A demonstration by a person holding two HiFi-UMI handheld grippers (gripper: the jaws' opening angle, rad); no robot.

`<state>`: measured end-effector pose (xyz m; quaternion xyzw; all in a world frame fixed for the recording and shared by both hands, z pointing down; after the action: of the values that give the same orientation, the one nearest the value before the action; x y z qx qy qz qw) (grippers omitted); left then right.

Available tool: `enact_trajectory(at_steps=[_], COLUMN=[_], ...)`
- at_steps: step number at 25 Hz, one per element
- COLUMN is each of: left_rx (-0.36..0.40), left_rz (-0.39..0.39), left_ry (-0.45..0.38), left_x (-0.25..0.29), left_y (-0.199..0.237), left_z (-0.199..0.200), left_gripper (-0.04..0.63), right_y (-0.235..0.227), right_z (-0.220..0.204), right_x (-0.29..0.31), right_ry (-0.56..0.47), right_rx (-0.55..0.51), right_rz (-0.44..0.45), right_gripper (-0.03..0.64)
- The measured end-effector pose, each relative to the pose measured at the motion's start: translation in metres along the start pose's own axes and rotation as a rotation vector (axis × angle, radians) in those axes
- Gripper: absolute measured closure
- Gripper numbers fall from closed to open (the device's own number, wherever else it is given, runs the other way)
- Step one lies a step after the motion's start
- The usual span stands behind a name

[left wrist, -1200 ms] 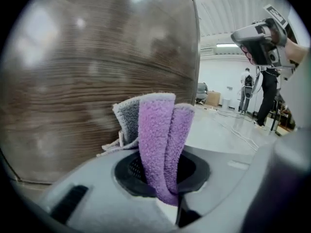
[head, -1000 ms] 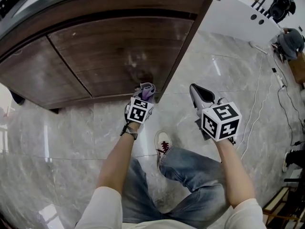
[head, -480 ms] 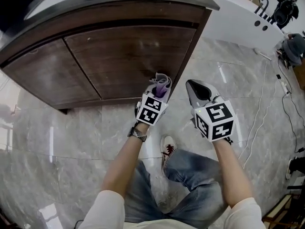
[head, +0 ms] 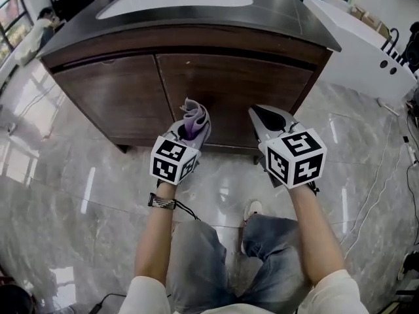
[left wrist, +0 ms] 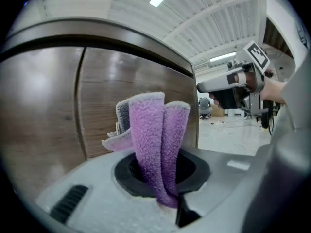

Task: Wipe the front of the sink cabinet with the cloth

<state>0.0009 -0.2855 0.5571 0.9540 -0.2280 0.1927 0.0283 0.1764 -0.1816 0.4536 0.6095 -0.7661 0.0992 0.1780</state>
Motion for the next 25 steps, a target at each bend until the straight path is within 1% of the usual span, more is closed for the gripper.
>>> enact_trajectory(at_steps=[2,4,6,10,12,14,16,19,22,25], left_rx=[0.055,0.088,0.089,0.092,0.079,0.069,0.084,0.118,0.117,0.101], left_rz=[0.067,0.109,0.132,0.182,0.195,0.213,0.235,0.251,0.243,0.241], left_ry=[0.027,0.019,0.002,-0.035,-0.072,-0.108,-0.124,-0.134,-0.133,-0.100], left_x=[-0.020,-0.035,-0.050,-0.079,-0.093,-0.104,-0.111,-0.111,-0.101,-0.089], left_y=[0.010,0.017,0.022,0.032,0.041,0.051,0.061,0.075,0.087,0.096], left_z=[0.000,0.003,0.008,0.027,0.042,0.061,0.078,0.100,0.111,0.108], left_gripper=[0.545,0.545,0.545,0.545,0.545,0.545,0.545,0.545,0.545,0.545], right_y=[0.011,0.018,0.025,0.041,0.048,0.055,0.062,0.070,0.071,0.070], right_z=[0.005,0.012,0.020,0.035,0.044,0.059,0.070,0.077,0.082,0.090], right_x=[0.009,0.015,0.020,0.029,0.033,0.036,0.038,0.044,0.050,0.055], right_ry=[0.002,0.006,0.004,-0.007,-0.014,-0.048,-0.074,-0.078,-0.087,-0.079], right_rx=[-0.004,-0.026,-0.043,-0.043,-0.048,-0.062,-0.082,-0.097,-0.055,0.003], right_rz=[0.017,0.016,0.018,0.056,0.073,0.088,0.097,0.106,0.130,0.214], right_gripper=[0.611,0.611,0.611,0.611,0.611,0.611,0.611,0.611,0.611,0.611])
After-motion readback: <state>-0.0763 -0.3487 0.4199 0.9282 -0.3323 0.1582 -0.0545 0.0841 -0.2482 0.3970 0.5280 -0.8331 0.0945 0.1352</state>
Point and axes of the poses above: the fingertips, and each gripper's own axes: x forward along the fingers, y to its left, z out of its top, the point moved 9 cm from there along -x, backward along the fingers, and after that the axes turned 8 degrees about y, right-handed, at the moved point
